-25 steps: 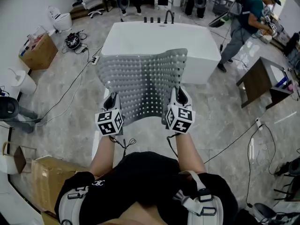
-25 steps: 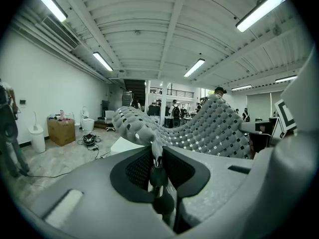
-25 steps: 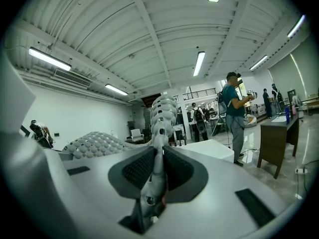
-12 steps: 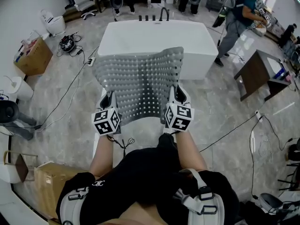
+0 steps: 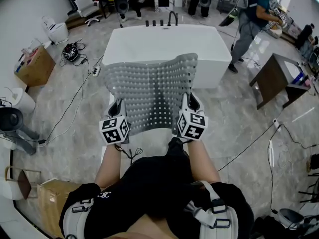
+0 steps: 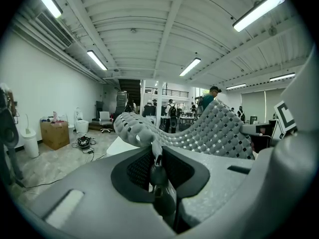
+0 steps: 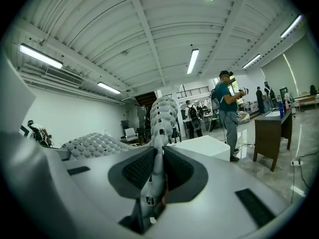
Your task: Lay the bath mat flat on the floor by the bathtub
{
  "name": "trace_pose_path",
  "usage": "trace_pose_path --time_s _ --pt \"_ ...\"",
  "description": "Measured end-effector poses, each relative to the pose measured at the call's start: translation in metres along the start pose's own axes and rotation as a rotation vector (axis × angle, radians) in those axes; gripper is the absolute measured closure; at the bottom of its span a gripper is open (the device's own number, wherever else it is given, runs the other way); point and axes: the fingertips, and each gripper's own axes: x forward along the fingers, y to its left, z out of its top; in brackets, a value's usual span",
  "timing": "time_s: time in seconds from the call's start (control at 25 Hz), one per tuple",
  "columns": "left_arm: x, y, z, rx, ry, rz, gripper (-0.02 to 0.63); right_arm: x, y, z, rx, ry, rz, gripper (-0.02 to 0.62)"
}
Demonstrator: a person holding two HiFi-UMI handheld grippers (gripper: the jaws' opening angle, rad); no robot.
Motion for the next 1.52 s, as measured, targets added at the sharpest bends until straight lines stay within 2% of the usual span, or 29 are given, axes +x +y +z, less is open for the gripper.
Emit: trace_pose_path --time_s 0.28,0.52,0.72,1.0,1.16,1.52 --pt "0.054 0.001 0.010 0.029 0.008 -0.002 0.555 0.053 -0.019 0.000 0.034 0.003 -0.014 0.540" --pt "0.124 0.001 0.016 0.018 0.029 0.004 0.557 0.121 -0.041 0.001 0.032 0.029 -0.003 0.540" --pt "0.190 0.000 0.023 -0.019 0.060 0.014 0.557 0.192 -0.061 0.005 0.011 0.085 0.018 0.540" --pt "0.278 -0.008 0.030 -0.036 0.133 0.020 0.557 0.279 -0.100 0.005 0.078 0.182 0.017 0.540" --pt "0.326 -0.021 0.035 -0.021 0.169 0.018 0.557 0.319 -0.127 0.006 0.088 0.205 0.009 0.540" --pt "0.414 -0.026 0.035 -0.064 0.230 0.020 0.557 0.394 -0.170 0.006 0.089 0.272 -0.010 0.540"
